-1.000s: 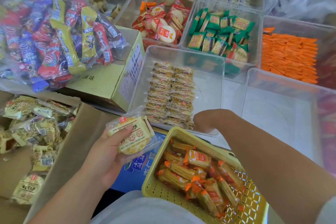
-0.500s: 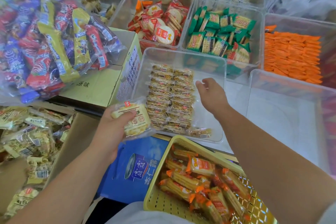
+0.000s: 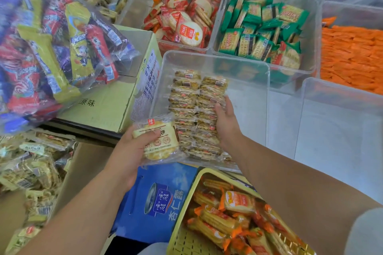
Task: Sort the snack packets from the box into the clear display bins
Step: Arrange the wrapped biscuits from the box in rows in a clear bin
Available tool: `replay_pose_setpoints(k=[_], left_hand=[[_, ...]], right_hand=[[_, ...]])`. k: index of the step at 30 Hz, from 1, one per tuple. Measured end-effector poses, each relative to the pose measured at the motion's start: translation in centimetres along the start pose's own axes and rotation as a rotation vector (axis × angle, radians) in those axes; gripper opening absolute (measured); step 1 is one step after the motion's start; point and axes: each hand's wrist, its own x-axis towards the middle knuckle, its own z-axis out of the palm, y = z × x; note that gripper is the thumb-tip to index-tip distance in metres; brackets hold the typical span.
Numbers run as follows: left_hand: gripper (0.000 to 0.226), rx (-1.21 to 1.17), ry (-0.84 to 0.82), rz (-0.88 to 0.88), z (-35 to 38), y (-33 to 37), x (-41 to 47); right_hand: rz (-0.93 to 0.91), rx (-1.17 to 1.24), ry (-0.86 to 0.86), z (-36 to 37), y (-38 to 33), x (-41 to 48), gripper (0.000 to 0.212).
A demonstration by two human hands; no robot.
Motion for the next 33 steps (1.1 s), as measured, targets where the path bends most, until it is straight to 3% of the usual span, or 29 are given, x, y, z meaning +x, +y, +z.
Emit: replay_pose_setpoints(k=[6,10,13,19,24,26,30,33], left_hand=[[0.048,-0.018,0.008,0.009,-0.1,-0.3,0.1],[0.034,-0.004,0.050,0.016,0.0,-0.4,0.2],[0.033,0.008,0.056,0.017,0.0,-0.4,0.3],[0.030,-0.007,0.050,0.016,0.1,-0.6,0.1],[0.040,-0.013,0.049,0.027,0.2,-0.4,0.0],[0.047,-0.029,0.044,0.022,0.3,-0.2,-0.1],[0.034,-0.028,0.056,0.035,0.6,0.1,-0.6],[0.036,-0.082,0.118,0.100,1.2,0.1,-1.4]], right_hand=[[0.040,0.073,-0.030,-0.4,-0.4,0.3,0.052],[0.112,0.095,0.134,-0.9,-2.3,1.7,0.063],[-0.025,-0.008,0.208,-1.4,-4.1,3.1,0.054],[-0.447,-0.613,0.133,-1.5,-6.9,5.0,0.059],[-0.470,-1.133,-0.079,-0.9,-8.3,6.6,0.067],[-0.484,-1.214,-0.116,-0.8,-8.7,6.7,0.068],[-0.463,-1.294,-0.161,-0.9,-9.5,5.8,0.069],[-0.479,-1.414,-0.076,-0.9,-10.0,4.2,0.066]])
